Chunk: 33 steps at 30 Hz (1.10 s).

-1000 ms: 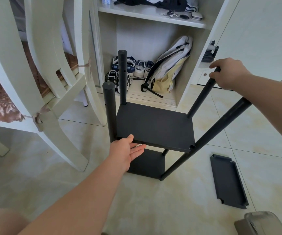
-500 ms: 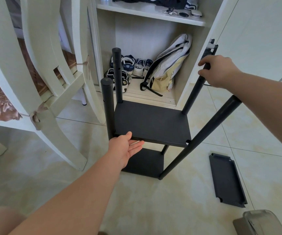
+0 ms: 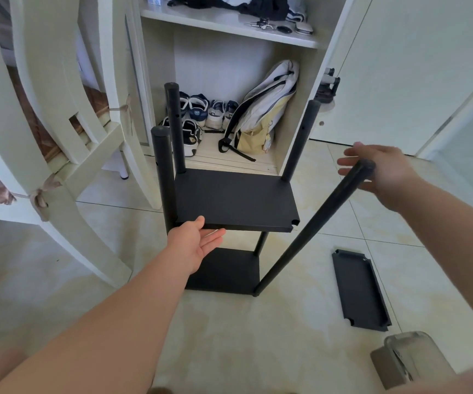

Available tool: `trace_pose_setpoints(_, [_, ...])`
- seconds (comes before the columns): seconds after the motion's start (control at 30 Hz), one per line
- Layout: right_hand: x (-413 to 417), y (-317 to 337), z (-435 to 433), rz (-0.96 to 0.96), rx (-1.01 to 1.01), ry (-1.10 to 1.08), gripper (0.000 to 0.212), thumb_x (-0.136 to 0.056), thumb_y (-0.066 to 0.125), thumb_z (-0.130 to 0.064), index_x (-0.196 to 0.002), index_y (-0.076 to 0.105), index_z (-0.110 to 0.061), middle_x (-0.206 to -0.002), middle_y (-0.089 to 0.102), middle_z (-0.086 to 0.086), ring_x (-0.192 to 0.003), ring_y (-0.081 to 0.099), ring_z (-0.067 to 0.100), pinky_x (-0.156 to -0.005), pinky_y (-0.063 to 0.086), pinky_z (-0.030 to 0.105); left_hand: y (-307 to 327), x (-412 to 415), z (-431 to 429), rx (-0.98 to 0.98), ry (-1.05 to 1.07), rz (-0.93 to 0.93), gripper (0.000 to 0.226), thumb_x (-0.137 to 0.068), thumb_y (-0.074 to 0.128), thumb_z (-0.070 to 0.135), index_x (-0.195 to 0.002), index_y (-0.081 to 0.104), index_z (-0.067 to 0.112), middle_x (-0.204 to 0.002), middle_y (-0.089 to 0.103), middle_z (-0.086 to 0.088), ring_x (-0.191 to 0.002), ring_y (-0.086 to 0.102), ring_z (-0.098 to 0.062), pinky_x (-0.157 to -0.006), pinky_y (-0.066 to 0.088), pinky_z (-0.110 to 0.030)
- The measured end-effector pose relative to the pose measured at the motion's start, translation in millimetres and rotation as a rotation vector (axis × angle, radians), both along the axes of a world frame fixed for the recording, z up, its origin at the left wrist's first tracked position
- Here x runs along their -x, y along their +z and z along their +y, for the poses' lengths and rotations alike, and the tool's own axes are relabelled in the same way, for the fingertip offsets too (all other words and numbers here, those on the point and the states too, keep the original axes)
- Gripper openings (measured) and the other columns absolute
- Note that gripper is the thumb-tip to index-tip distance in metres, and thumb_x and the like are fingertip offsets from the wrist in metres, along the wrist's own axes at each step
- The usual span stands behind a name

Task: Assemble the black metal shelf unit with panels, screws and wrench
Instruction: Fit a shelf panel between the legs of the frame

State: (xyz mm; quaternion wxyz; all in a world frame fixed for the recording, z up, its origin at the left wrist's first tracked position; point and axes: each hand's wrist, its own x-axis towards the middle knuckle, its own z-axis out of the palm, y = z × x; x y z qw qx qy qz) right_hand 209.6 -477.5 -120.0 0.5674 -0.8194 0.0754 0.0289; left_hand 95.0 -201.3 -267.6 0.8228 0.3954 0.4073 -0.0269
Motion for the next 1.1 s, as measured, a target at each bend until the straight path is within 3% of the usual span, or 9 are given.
trace_pose_setpoints(0.1, [20,-37,-15,0.071,0.011,-0.092,0.021,-0.103,0.052,-0.011,-0.117,0.065,-0.003,-0.097,0.071,0.008,-0.098,0.070,0.031,-0.081,0.058,0.037,2,1,-2,-0.008,-0.005,-0.001,0.024,-0.101,0.056,0.013,-0.124,0.056,0.009,-0.114,0.067,-0.022,-0.083,0.076,-0.032,-0.079,0.062,-0.042])
trace_pose_setpoints(0.2, [42,-64,-11,0.214,0.108,-0.012,0.027,-0.102,0.045,0.005,-0.124,0.060,0.006,-0.087,0.064,0.009,-0.074,0.063,0.026,-0.053,0.052,0.025,3,3,-3,-0.020,-0.007,0.000,0.026,-0.101,0.056,0.013,-0.126,0.056,0.010,-0.115,0.067,-0.022,-0.083,0.076,-0.031,-0.079,0.062,-0.041])
trace_pose_setpoints(0.23, [49,-72,-8,0.251,0.149,0.013,0.027,-0.102,0.046,0.005,-0.126,0.059,0.005,-0.087,0.063,0.010,-0.070,0.060,0.023,-0.051,0.049,0.024,3,3,-3,-0.023,-0.008,0.002,0.026,-0.101,0.056,0.013,-0.127,0.056,0.010,-0.115,0.067,-0.021,-0.083,0.076,-0.031,-0.078,0.062,-0.041])
trace_pose_setpoints(0.37, [72,-98,13,0.268,0.234,0.063,0.036,-0.100,0.059,-0.013,-0.135,0.053,-0.009,-0.100,0.063,0.006,-0.095,0.065,0.027,-0.083,0.057,0.041,3,4,-4,-0.029,-0.007,0.001,0.027,-0.101,0.055,0.013,-0.128,0.057,0.011,-0.114,0.067,-0.022,-0.083,0.076,-0.031,-0.079,0.062,-0.042])
trace_pose_setpoints(0.43, [80,-111,23,0.282,0.203,0.058,0.041,-0.100,0.060,-0.016,-0.139,0.050,-0.010,-0.098,0.063,0.003,-0.102,0.066,0.031,-0.088,0.057,0.044,3,4,-5,-0.030,-0.004,-0.004,0.027,-0.102,0.054,0.013,-0.128,0.056,0.010,-0.113,0.068,-0.022,-0.083,0.076,-0.031,-0.080,0.061,-0.042])
trace_pose_setpoints(0.6, [93,-141,46,0.533,-0.047,-0.019,0.040,-0.098,0.064,-0.035,-0.124,0.060,-0.005,-0.108,0.068,0.009,-0.095,0.069,0.024,-0.080,0.059,0.041,2,5,-6,-0.037,-0.005,-0.005,0.023,-0.102,0.054,0.014,-0.124,0.055,0.010,-0.113,0.068,-0.022,-0.084,0.076,-0.031,-0.082,0.061,-0.043])
trace_pose_setpoints(0.8, [90,-152,84,0.540,-0.467,-0.120,0.045,-0.094,0.068,-0.045,-0.123,0.061,-0.010,-0.117,0.070,0.005,-0.107,0.067,0.022,-0.083,0.058,0.034,-5,3,-6,-0.048,0.007,0.007,0.014,-0.101,0.055,0.012,-0.115,0.056,0.010,-0.109,0.068,-0.022,-0.084,0.076,-0.031,-0.086,0.060,-0.044])
trace_pose_setpoints(0.97, [86,-165,102,0.521,-0.601,-0.292,0.040,-0.095,0.069,-0.038,-0.122,0.059,-0.009,-0.112,0.071,0.008,-0.098,0.070,0.021,-0.085,0.059,0.034,-16,3,-9,-0.052,-0.001,0.049,0.003,-0.102,0.054,0.012,-0.102,0.056,0.011,-0.108,0.069,-0.021,-0.086,0.075,-0.031,-0.089,0.059,-0.045])
trace_pose_setpoints(1.1, [83,-173,104,0.520,-0.658,-0.343,0.034,-0.097,0.068,-0.031,-0.122,0.057,-0.010,-0.108,0.071,0.009,-0.094,0.071,0.020,-0.085,0.059,0.034,-23,3,-8,-0.065,0.003,0.077,0.007,-0.102,0.054,0.014,-0.095,0.057,0.013,-0.103,0.071,-0.019,-0.084,0.076,-0.030,-0.089,0.059,-0.045])
